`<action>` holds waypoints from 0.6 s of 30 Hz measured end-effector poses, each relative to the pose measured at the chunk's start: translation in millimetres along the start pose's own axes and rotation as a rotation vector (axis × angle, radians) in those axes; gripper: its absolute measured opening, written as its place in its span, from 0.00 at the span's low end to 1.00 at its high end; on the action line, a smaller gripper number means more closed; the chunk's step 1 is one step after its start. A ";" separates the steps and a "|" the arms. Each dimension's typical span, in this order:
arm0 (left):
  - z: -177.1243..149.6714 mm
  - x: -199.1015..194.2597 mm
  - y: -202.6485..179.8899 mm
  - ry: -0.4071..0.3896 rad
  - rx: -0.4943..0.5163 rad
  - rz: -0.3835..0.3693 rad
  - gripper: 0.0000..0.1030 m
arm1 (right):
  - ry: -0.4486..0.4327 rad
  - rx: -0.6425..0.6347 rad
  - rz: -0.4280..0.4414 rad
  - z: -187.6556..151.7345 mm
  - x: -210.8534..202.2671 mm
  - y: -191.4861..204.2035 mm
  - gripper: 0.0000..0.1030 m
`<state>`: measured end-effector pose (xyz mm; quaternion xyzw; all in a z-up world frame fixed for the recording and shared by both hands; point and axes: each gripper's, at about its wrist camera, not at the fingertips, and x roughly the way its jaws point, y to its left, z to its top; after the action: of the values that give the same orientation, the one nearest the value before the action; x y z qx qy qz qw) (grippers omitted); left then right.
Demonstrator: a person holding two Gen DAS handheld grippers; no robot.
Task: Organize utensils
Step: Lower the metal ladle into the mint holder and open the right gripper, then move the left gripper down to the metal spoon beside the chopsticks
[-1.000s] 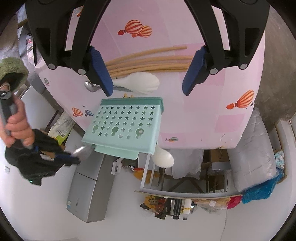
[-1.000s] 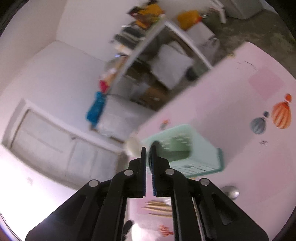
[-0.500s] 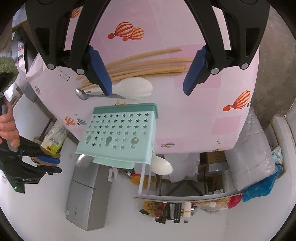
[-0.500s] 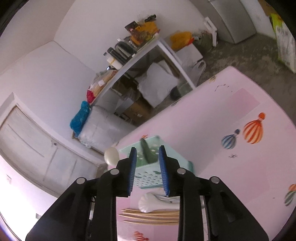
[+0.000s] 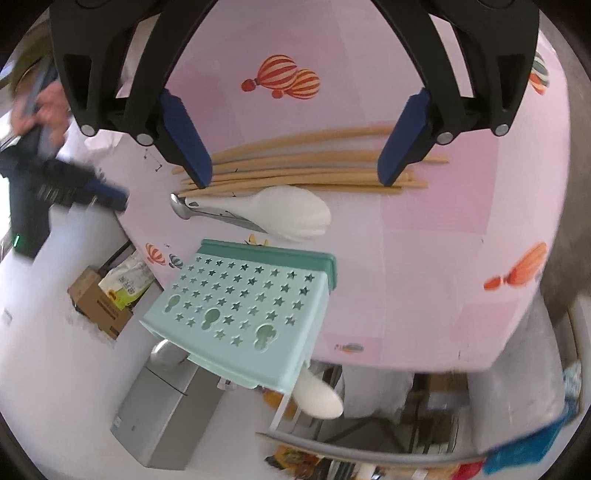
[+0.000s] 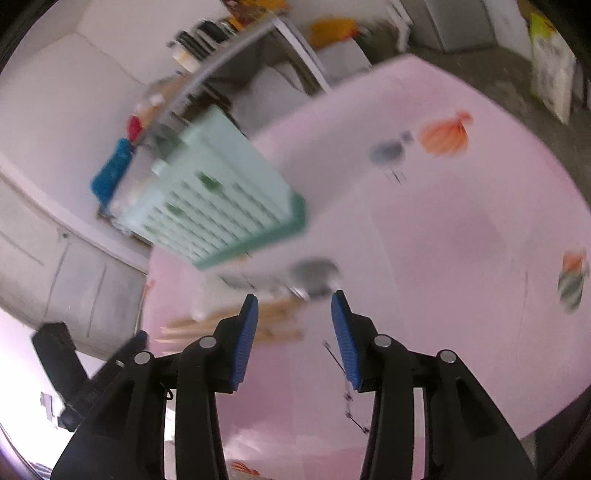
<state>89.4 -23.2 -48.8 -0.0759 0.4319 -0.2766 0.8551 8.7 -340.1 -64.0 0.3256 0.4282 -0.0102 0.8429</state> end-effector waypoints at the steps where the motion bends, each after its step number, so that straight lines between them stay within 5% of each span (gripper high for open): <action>1: 0.6 1.1 1.5 0.007 -0.015 -0.015 0.88 | 0.008 0.006 -0.012 -3.5 3.2 -3.5 0.40; 6: 8.0 4.2 2.0 0.023 -0.034 -0.028 0.92 | 0.009 -0.025 -0.094 -15.8 12.8 -6.4 0.40; 18: 24.3 7.4 -24.7 -0.038 0.051 -0.053 0.92 | -0.017 -0.024 -0.096 -20.5 15.8 -27.0 0.47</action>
<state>101.8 -50.5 -29.9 -0.0706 0.4065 -0.3085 0.8571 -4.0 -345.8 -98.8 0.2945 0.4361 -0.0485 0.8489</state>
